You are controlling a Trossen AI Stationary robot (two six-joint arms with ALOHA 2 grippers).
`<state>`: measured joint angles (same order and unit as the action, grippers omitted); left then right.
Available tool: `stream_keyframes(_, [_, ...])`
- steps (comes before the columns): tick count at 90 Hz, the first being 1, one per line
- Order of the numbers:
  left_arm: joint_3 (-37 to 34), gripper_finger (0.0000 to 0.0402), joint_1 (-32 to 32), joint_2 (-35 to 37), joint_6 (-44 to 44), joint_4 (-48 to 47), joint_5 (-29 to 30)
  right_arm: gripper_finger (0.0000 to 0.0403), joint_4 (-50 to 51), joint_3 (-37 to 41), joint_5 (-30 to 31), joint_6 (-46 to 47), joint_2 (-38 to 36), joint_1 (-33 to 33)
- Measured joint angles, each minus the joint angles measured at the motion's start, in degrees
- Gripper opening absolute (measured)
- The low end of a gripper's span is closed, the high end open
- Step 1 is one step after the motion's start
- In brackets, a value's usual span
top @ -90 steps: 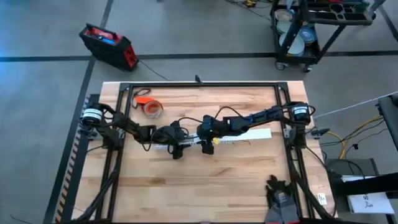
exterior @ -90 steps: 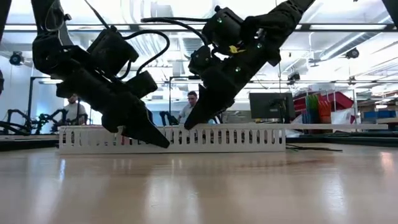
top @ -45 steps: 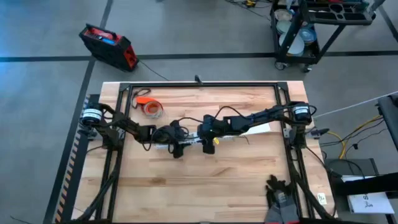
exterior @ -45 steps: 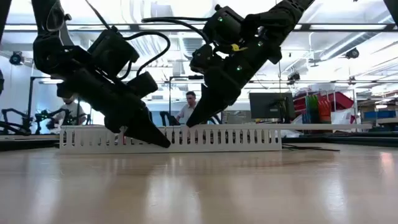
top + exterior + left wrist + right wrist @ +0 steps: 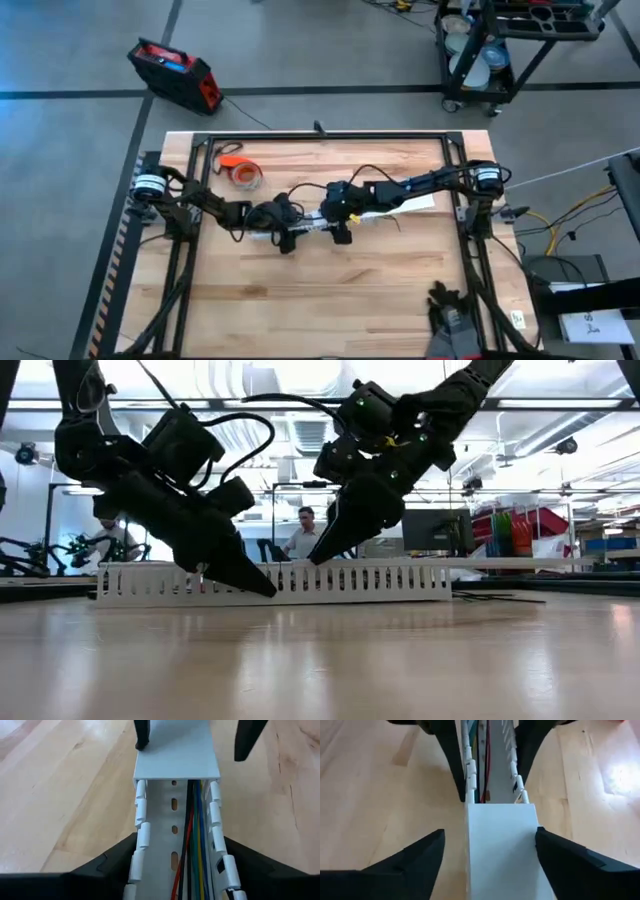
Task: Ziptie cables
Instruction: Close the white cable duct
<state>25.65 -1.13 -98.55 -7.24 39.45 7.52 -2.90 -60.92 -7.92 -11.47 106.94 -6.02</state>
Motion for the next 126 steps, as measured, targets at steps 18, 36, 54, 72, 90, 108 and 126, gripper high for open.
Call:
stream_keyframes(18, [-0.04,0.0222,0.02,-0.98,-0.59,0.53,-0.27,0.0308,-2.94,0.78,1.05,-2.83,0.04,-0.16])
stream_keyframes(36, [-0.13,0.0222,0.07,-1.1,-1.01,1.02,0.33,0.0294,-4.85,2.05,-0.93,-2.65,0.09,-0.81])
stream_keyframes(54, [-0.17,0.0221,0.07,-1.17,-0.96,1.57,0.48,0.0275,-8.52,3.99,-0.28,-0.65,0.11,-0.91])
stream_keyframes(72, [-0.2,0.0223,0.07,-1.19,-0.95,1.68,0.51,0.0255,-8.09,4.07,0.39,-0.45,0.12,-0.96])
stream_keyframes(90, [-0.26,0.0221,0.07,-1.21,-0.84,1.72,0.55,0.0235,-9.25,4.05,-0.22,-0.62,1.43,-0.92])
stream_keyframes(108, [-0.26,0.0225,0.07,-1.21,-0.86,1.87,0.53,0.0243,-9.34,4.01,-0.17,0.22,1.64,-0.9])
stream_keyframes(126, [-0.28,0.0219,0.07,-1.21,-0.74,2.1,0.45,0.0227,-9.85,3.99,-0.16,2.91,1.77,-0.9])
